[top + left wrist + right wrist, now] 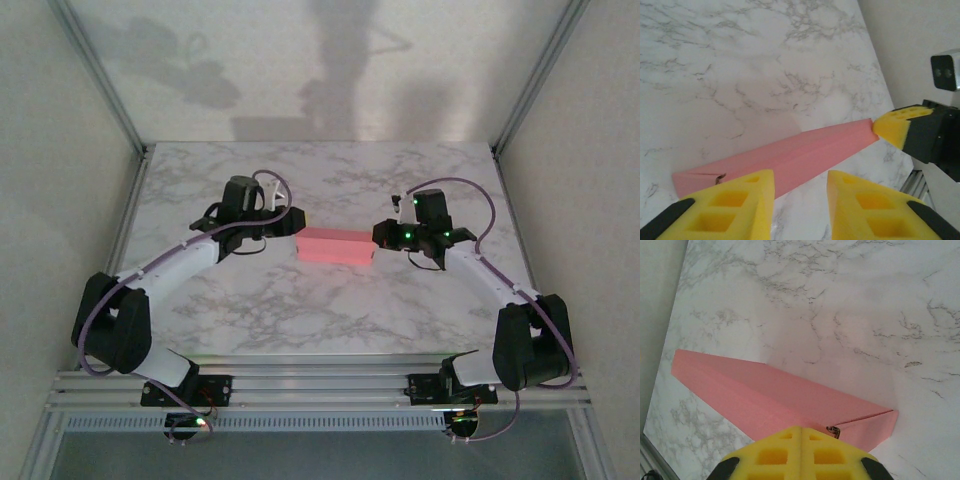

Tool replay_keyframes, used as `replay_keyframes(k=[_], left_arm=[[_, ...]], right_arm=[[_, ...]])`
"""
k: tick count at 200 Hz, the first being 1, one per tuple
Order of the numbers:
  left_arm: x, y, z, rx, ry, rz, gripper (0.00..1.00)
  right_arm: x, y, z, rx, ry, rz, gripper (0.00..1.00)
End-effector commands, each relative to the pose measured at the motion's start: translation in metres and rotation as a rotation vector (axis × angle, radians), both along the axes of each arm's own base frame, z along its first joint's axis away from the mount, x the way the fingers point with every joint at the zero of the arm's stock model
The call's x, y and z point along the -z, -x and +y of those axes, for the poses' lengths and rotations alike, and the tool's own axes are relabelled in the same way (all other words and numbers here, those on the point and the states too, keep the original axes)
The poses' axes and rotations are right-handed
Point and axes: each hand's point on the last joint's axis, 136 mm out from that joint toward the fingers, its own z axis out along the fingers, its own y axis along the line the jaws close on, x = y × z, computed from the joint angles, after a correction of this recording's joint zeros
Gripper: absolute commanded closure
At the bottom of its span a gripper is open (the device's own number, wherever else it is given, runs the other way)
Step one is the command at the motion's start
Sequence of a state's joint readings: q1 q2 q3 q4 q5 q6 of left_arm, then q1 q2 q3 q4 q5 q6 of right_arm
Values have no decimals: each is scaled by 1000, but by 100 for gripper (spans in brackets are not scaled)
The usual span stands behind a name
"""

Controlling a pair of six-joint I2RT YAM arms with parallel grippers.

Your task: Fold the paper box

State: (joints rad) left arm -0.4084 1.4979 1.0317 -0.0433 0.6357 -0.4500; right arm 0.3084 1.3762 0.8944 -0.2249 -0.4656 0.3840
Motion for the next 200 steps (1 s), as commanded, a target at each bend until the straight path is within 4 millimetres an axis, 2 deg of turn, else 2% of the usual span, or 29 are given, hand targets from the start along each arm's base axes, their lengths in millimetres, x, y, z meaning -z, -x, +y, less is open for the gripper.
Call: replay_keyframes(k=[1,45,125,200], left_arm=[[-13,-3,-11,52,58,-13,66],[19,10,-18,103,27,72,67],[71,12,-2,58,-94,150,71],[108,19,12,31,-159,206,72]], right_arm=[[37,24,-5,-15,71,140,100],[36,23,-4,-15,76,140,100],[46,24,-9,-2,116,152,100],[81,29,-22,28,193,178,100]])
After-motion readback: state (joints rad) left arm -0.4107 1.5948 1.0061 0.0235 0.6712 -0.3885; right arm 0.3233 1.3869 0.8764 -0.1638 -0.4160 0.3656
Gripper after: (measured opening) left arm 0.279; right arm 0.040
